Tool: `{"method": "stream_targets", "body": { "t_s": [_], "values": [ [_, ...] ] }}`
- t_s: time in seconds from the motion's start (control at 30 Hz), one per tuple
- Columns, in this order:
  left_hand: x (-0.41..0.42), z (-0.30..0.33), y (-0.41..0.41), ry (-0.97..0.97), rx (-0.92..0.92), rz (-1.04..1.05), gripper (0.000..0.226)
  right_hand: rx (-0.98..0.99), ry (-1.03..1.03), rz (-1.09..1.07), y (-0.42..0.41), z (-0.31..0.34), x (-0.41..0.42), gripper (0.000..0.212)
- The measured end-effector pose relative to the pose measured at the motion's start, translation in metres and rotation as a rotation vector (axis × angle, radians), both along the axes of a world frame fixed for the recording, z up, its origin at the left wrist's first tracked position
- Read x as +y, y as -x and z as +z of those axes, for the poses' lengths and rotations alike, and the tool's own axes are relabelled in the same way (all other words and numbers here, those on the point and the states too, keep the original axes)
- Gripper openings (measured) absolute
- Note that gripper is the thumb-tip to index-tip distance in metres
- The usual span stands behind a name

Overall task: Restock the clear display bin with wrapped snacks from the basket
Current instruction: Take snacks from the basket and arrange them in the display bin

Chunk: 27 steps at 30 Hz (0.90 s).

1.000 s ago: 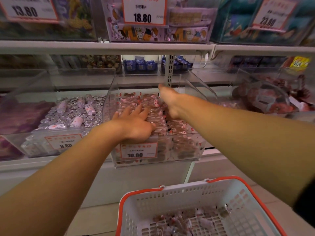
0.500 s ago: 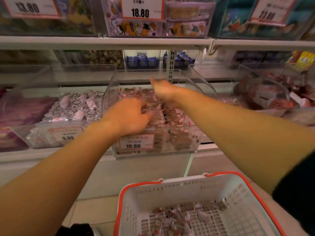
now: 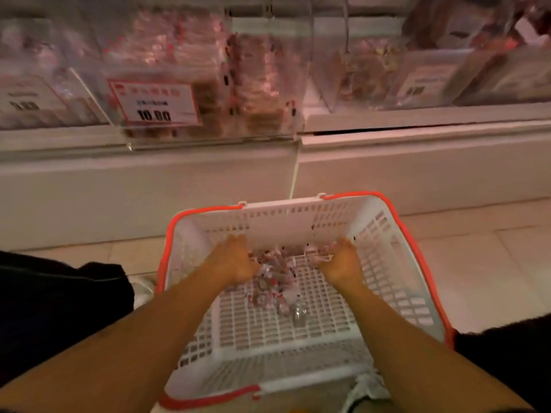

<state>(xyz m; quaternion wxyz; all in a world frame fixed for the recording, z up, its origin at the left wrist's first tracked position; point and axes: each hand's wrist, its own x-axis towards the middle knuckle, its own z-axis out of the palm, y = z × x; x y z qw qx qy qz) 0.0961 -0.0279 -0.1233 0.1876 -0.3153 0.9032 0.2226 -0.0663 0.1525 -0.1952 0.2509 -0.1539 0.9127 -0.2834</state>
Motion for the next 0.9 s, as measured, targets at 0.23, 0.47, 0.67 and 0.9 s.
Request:
{"method": "stream_targets", "body": {
  "t_s": [0.23,0.47,0.67,0.9],
  "values": [
    [-0.004,-0.123,-0.02,-0.453,-0.031,0.814,0.113,-0.071,0.037,-0.427,0.022,-0.061,-0.001,0.126],
    [0.004,-0.155,0.008,-0.322,-0.069,0.685,0.124,0.104,-0.008,-0.231,0.031,-0.106,-0.021,0.113],
    [0.016,-0.162,0.011,-0.146,-0.015,0.499,0.092,0.087,-0.167,-0.108,0.038,-0.116,-0.024,0.108],
    [0.03,-0.168,0.004,-0.238,0.227,0.473,0.059,-0.03,-0.086,-0.003,0.024,-0.111,-0.032,0.051]
  ]
}}
